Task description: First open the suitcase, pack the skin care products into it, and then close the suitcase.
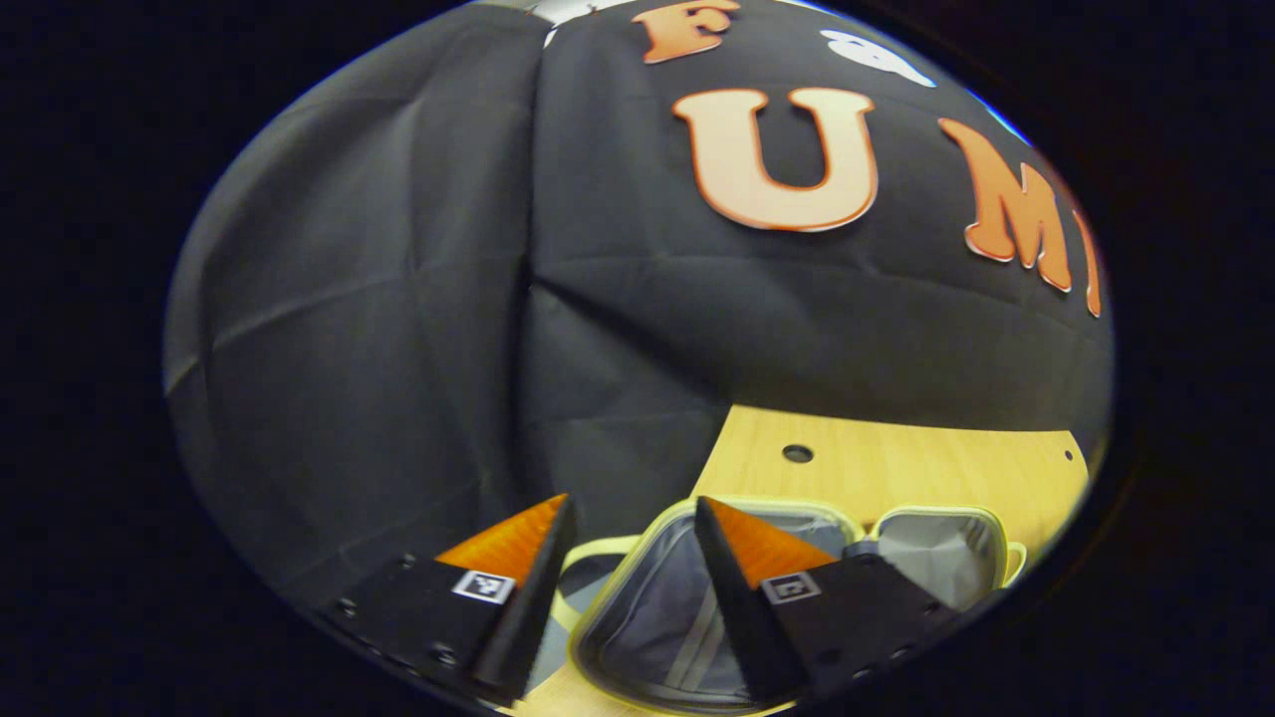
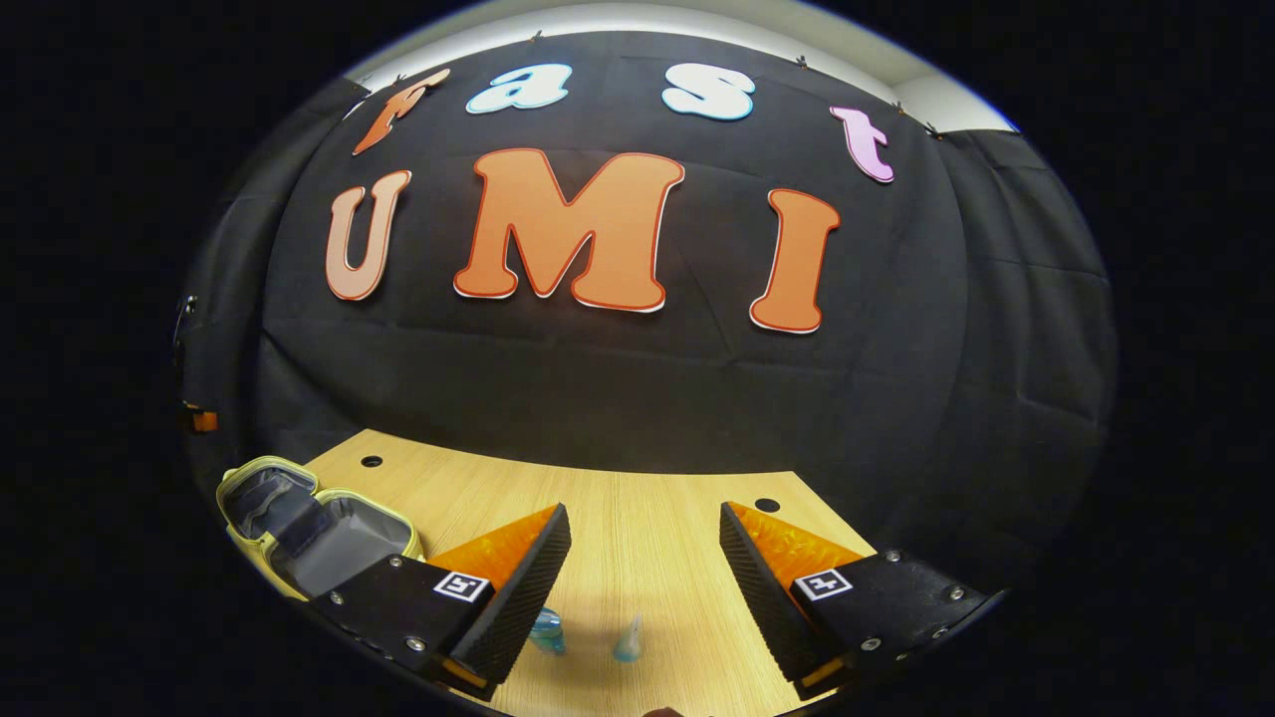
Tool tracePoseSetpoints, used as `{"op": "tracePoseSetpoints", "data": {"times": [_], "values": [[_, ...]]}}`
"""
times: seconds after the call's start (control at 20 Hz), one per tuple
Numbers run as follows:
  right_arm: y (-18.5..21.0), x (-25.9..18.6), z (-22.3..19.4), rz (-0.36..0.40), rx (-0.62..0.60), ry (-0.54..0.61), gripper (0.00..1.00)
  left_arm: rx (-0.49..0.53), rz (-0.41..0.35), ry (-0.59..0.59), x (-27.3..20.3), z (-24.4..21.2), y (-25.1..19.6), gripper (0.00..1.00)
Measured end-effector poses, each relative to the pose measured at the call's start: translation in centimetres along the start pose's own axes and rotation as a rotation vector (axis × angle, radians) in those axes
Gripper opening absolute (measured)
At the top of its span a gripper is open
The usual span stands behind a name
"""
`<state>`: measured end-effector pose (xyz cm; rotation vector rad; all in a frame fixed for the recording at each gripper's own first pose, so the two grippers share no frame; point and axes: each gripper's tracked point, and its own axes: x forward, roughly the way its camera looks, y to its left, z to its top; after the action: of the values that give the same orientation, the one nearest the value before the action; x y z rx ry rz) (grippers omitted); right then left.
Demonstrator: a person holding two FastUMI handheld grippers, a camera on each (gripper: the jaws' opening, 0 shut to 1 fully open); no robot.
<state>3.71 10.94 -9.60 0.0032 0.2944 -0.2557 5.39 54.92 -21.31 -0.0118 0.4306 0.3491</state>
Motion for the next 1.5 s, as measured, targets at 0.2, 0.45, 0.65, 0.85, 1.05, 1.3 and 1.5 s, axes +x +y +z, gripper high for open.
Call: {"op": "tracePoseSetpoints", "data": {"times": [0.2, 0.45, 0.65, 0.85, 1.05, 1.3, 1.5], "values": [[0.2, -0.7, -0.4, 0.019, 0.016, -0.008, 0.96, 0.059, -0.096, -0.103, -2.3, 4.2, -5.1, 1.00], [0.1, -1.3, -1.2, 0.055, 0.017, 0.000, 0.95, 0.099, -0.197, -0.204, -6.3, 6.8, -13.3, 1.00], [-0.2, -1.5, -3.2, 0.091, -0.010, 0.037, 0.95, 0.112, -0.279, -0.225, -8.8, 7.2, -19.6, 0.98], [-0.6, -1.7, -5.2, 0.115, -0.018, 0.067, 0.96, 0.149, -0.365, -0.221, -10.9, 5.8, -25.9, 0.98], [-0.6, -1.7, -6.9, 0.146, -0.019, 0.100, 0.96, 0.185, -0.475, -0.204, -13.3, 3.7, -32.9, 0.98], [-1.0, -1.8, -8.4, 0.164, -0.019, 0.134, 0.96, 0.221, -0.614, -0.144, -16.0, -0.6, -40.3, 0.99], [-1.6, -2.1, -9.7, 0.156, -0.014, 0.165, 0.96, 0.289, -0.722, -0.135, -18.2, -3.6, -45.3, 0.99]]}}
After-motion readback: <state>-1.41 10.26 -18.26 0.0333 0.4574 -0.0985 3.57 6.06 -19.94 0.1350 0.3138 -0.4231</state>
